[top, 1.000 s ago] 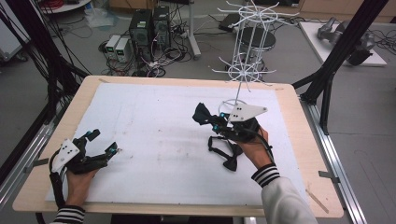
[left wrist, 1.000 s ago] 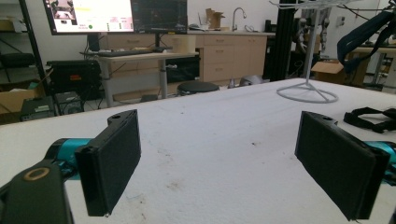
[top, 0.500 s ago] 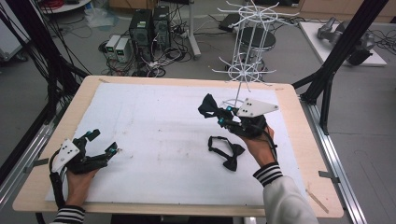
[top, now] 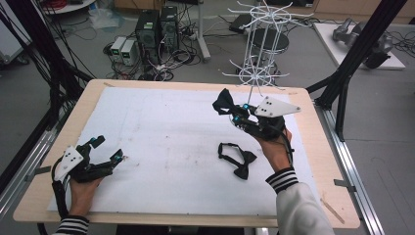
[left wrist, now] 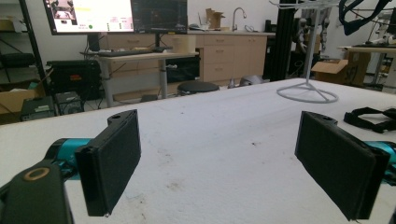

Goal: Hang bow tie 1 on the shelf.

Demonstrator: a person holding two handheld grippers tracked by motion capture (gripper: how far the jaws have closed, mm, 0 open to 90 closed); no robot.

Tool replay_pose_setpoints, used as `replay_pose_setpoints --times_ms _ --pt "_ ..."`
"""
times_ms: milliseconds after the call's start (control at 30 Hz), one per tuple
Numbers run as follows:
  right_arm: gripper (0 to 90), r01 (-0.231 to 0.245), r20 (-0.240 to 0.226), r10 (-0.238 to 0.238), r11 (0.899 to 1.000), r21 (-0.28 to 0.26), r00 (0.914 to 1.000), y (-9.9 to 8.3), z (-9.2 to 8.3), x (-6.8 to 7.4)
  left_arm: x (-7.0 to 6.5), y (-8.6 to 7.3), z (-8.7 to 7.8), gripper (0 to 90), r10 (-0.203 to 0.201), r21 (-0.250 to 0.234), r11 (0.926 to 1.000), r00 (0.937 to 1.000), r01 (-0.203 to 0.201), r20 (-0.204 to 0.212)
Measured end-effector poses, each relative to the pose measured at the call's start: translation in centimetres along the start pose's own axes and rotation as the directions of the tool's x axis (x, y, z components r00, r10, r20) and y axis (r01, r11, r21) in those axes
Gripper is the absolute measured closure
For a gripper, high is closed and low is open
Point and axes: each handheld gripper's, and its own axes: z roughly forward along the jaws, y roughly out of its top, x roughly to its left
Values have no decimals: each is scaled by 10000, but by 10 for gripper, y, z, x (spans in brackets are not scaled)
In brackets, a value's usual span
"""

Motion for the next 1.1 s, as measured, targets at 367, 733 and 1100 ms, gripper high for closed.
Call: replay_pose_setpoints --times_ms 367,733,1100 --pt "750 -288 523 303 9991 -296 9982 -2 -21 -13 0 0 0 147 -10 -5 10000 10000 10 -20" --pt "750 -490 928 535 9975 -505 9942 -1 -37 -23 0 0 0 147 -5 -4 10000 10000 5 -30" --pt "750 -1185 791 1246 9899 -779 9891 -8 -52 -36 0 0 0 147 -10 -4 10000 10000 10 -31"
